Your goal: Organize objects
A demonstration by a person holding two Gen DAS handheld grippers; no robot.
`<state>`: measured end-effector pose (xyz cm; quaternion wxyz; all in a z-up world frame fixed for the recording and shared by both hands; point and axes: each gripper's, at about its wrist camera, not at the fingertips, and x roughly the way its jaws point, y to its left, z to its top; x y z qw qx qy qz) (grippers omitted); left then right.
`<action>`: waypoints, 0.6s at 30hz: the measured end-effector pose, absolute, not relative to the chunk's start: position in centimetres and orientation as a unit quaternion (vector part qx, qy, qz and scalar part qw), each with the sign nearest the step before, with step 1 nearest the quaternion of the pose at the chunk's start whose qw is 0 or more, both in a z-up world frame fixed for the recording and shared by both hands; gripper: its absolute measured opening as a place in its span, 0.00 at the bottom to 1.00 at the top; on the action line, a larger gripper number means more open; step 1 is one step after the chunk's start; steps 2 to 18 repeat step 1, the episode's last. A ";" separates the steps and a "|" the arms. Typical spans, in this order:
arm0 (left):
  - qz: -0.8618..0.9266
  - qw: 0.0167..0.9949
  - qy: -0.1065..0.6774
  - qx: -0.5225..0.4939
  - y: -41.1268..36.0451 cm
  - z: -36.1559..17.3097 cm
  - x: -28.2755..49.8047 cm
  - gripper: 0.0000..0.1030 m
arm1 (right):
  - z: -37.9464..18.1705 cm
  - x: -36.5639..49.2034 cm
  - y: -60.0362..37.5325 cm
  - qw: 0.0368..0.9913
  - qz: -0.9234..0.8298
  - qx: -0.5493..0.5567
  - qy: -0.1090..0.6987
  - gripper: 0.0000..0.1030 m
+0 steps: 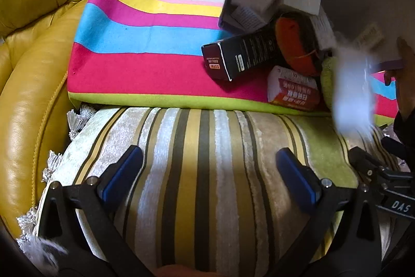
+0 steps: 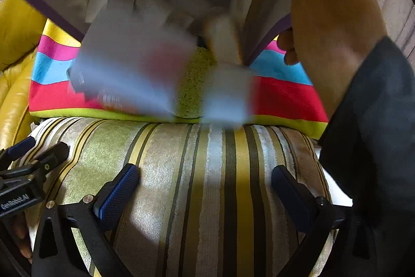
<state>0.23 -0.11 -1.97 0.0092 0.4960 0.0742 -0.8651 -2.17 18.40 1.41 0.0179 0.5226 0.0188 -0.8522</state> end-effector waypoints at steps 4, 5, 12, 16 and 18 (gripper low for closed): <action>-0.865 0.009 0.074 0.496 0.0 -2.0 0.3 1.00 | 1.3 -2.2 18.5 0.019 -0.852 0.524 0.016 1.00; -0.865 0.009 0.074 0.496 0.0 -2.0 0.3 1.00 | 1.3 -2.2 18.5 0.019 -0.852 0.524 0.016 1.00; -0.865 0.009 0.074 0.496 0.0 -2.0 0.3 1.00 | 1.3 -2.2 18.5 0.019 -0.852 0.524 0.016 1.00; -0.865 0.009 0.074 0.496 0.0 -2.0 0.3 1.00 | 1.3 -2.2 18.5 0.019 -0.852 0.524 0.016 1.00; -0.865 0.009 0.074 0.496 0.0 -2.0 0.3 1.00 | 1.3 -2.2 18.5 0.019 -0.852 0.524 0.016 1.00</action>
